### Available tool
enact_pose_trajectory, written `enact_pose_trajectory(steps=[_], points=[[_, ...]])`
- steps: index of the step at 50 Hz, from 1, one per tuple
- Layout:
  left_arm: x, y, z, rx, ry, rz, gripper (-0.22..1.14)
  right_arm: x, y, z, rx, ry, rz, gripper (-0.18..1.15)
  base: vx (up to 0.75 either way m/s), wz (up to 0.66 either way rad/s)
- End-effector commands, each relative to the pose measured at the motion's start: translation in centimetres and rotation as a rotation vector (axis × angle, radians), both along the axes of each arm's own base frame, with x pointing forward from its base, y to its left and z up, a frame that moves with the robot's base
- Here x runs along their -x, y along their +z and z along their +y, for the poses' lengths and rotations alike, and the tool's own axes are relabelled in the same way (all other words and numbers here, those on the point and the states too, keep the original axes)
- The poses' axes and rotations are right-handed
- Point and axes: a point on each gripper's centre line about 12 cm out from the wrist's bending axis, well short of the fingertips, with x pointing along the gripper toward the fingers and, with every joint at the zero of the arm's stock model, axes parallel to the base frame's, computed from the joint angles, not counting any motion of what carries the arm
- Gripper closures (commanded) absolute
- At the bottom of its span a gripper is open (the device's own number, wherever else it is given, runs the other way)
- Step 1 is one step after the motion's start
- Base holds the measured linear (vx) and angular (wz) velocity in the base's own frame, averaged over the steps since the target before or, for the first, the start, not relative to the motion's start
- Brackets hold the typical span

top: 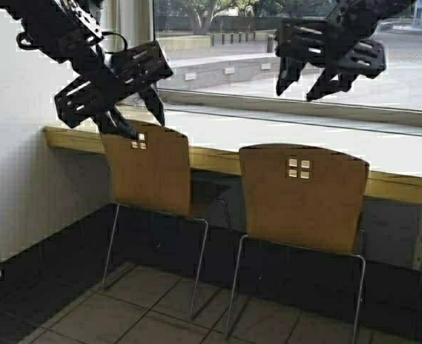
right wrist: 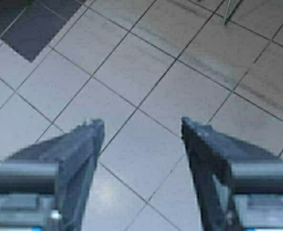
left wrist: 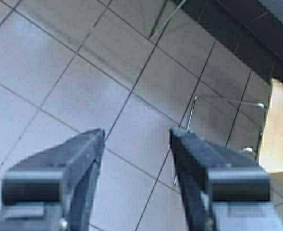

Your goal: Push the chairs under the table

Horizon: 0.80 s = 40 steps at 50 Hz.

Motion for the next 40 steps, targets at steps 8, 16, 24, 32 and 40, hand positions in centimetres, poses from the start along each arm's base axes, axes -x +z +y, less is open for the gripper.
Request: enact_pose_trajectory(steps=[8, 16, 24, 32, 40], points=[[0.8, 0.0, -1.0, 0.031, -0.019, 0.036, 0.11, 1.7, -0.7, -1.1, 0.021, 0.002, 0.037, 0.10, -0.15, -0.12], [0.7, 0.4, -1.3, 0.062, 0.002, 0.037, 0.11, 1.2, -0.8, -0.9, 0.024, 0.001, 0.042, 0.10, -0.18, -0.17], [-0.3, 1.2, -2.0, 0.092, 0.015, 0.018, 0.11, 0.9, -0.9, -1.2, 0.028, -0.010, 0.045, 0.10, -0.20, -0.23], [-1.7, 2.4, -3.1, 0.115, 0.013, -0.020, 0.11, 0.4, -1.7, -1.5, 0.040, -0.022, 0.063, 0.10, -0.16, -0.29], [-2.2, 2.1, -3.5, 0.098, 0.004, -0.022, 0.11, 0.0, -2.8, -1.3, 0.049, -0.025, 0.091, 0.10, -0.09, -0.32]])
